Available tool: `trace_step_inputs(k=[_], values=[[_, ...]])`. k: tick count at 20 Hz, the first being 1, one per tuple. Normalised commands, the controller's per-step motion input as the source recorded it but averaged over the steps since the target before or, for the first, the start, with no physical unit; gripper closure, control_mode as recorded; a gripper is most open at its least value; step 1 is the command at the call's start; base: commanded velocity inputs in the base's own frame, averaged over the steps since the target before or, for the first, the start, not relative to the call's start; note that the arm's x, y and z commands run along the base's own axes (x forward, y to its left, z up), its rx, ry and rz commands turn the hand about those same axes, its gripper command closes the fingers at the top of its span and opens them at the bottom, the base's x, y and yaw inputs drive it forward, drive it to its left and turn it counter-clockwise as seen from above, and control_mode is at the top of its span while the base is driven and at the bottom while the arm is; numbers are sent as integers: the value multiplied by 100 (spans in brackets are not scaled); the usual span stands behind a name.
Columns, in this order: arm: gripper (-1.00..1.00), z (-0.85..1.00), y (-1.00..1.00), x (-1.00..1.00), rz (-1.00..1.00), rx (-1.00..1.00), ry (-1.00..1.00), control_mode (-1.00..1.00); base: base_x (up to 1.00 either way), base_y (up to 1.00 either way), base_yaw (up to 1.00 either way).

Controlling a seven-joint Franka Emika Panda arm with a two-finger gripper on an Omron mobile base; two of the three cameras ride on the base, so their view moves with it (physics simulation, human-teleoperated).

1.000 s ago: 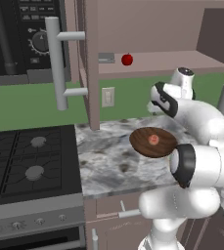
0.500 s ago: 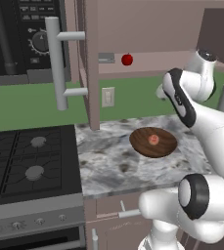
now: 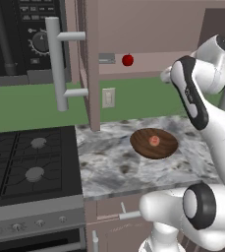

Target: Open the cabinet. Pick the peach and apple from the cabinet and place them into the bowl. Then close the cabinet.

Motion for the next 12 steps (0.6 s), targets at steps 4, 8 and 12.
trace_step_inputs(k=[4, 8, 12], values=[[-100, 61, 32, 0, 3, 0, -20, -100, 0, 0, 0], [-100, 50, 33, 0, 1, -1, -18, -100, 0, 0, 0], [-100, 33, 40, 4, 0, -3, -12, -100, 0, 0, 0]])
